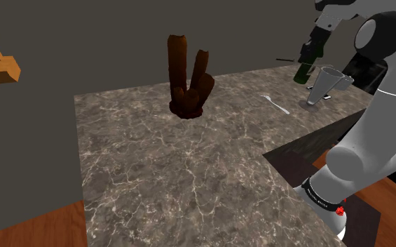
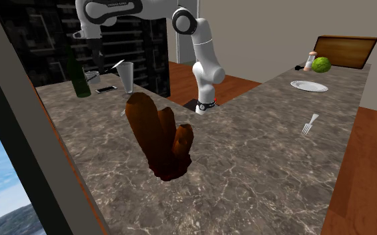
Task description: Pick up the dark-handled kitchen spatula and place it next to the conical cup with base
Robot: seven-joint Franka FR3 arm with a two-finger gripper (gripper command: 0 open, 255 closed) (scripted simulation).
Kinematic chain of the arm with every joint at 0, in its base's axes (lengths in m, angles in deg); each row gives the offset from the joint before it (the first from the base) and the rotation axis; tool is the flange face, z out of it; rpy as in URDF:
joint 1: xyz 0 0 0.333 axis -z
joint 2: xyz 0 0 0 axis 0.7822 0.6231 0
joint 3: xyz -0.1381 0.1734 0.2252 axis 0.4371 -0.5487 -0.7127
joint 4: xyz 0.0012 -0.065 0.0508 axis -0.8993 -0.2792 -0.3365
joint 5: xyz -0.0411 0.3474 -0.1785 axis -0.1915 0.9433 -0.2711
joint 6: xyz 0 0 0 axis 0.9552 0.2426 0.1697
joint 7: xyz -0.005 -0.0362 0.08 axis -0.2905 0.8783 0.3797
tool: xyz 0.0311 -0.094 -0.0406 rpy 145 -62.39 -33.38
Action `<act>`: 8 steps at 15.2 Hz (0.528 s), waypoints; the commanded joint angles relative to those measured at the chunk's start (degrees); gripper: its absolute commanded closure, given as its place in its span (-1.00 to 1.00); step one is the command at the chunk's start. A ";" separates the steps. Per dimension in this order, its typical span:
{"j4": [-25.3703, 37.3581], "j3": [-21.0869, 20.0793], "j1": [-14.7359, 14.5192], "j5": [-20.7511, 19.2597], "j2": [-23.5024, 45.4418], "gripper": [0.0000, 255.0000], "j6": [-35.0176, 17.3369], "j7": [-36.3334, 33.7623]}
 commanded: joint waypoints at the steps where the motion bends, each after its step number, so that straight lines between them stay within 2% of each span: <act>1: -1.74 -0.06 -0.23 -0.01 -0.12 1.00 -1.65 0.16; 8: -6.87 -0.28 -0.65 0.32 0.08 1.00 -6.87 0.97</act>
